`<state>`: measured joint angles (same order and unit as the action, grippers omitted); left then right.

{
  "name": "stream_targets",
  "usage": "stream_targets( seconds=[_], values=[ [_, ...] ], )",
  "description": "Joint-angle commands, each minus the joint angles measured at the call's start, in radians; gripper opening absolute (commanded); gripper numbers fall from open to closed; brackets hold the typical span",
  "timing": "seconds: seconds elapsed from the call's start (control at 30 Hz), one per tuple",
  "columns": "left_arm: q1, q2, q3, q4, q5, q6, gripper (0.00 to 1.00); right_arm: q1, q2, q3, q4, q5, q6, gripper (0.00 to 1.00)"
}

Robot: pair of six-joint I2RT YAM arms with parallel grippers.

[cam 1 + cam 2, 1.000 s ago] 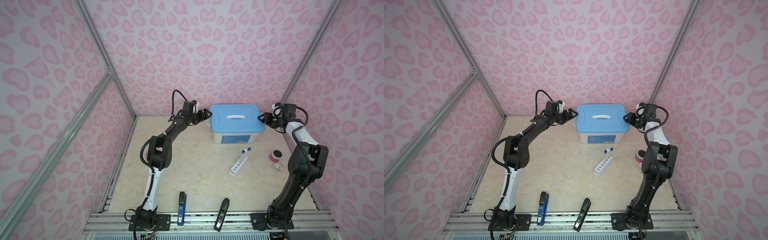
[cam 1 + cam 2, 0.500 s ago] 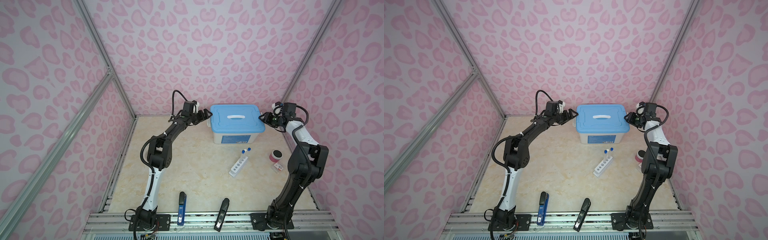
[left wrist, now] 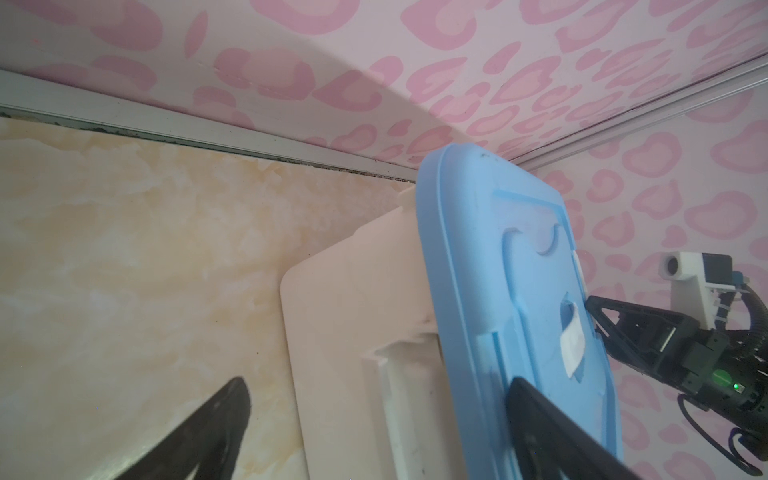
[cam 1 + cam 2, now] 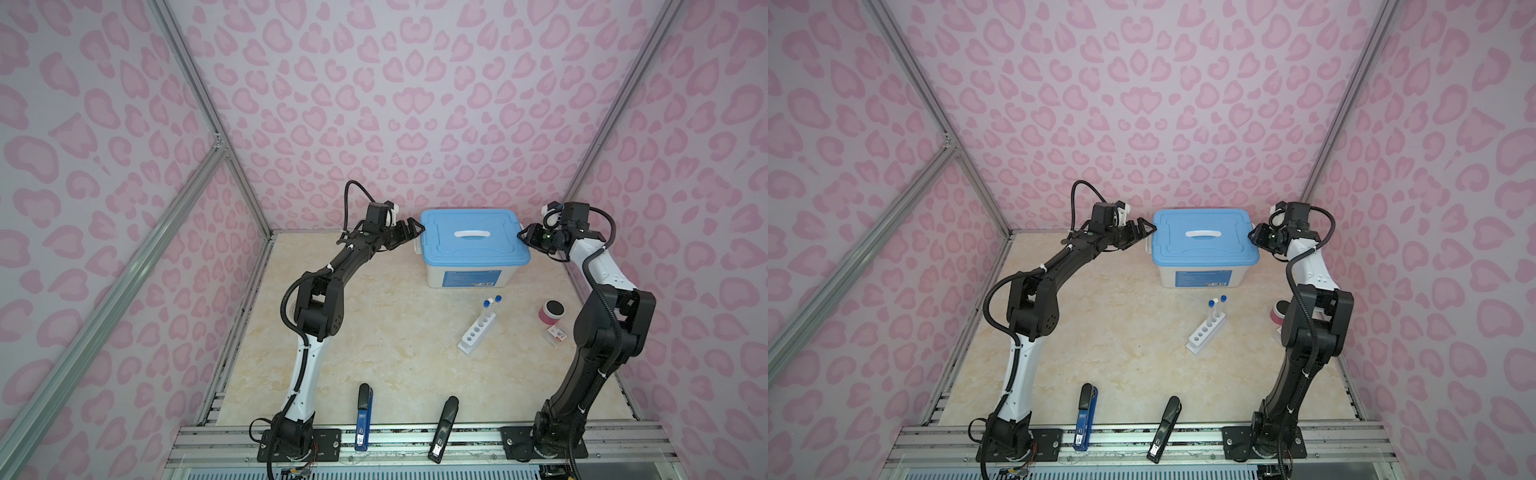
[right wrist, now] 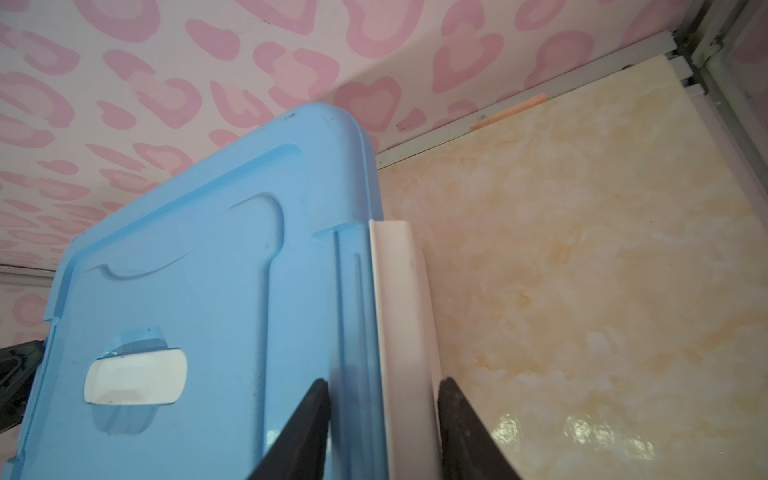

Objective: Organize the chemistry lab equipment

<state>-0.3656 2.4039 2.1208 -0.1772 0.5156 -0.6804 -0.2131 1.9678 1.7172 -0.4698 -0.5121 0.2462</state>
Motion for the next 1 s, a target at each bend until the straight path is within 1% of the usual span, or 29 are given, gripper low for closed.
stream_targets(
  seconds=[0.0, 0.43, 0.97],
  values=[
    [0.003, -0.273, -0.011, -0.022, -0.011, 0.024, 0.97, 0.009, 0.016, 0.012, -0.052, 0.043, -0.027, 0.42],
    [0.002, -0.274, -0.021, -0.012, -0.007, 0.022, 0.97, 0.038, 0.037, 0.066, -0.128, 0.127, -0.067, 0.38],
    [0.004, -0.273, -0.022, -0.008, -0.003, 0.019, 0.97, 0.059, 0.054, 0.089, -0.164, 0.191, -0.079, 0.35]
  ],
)
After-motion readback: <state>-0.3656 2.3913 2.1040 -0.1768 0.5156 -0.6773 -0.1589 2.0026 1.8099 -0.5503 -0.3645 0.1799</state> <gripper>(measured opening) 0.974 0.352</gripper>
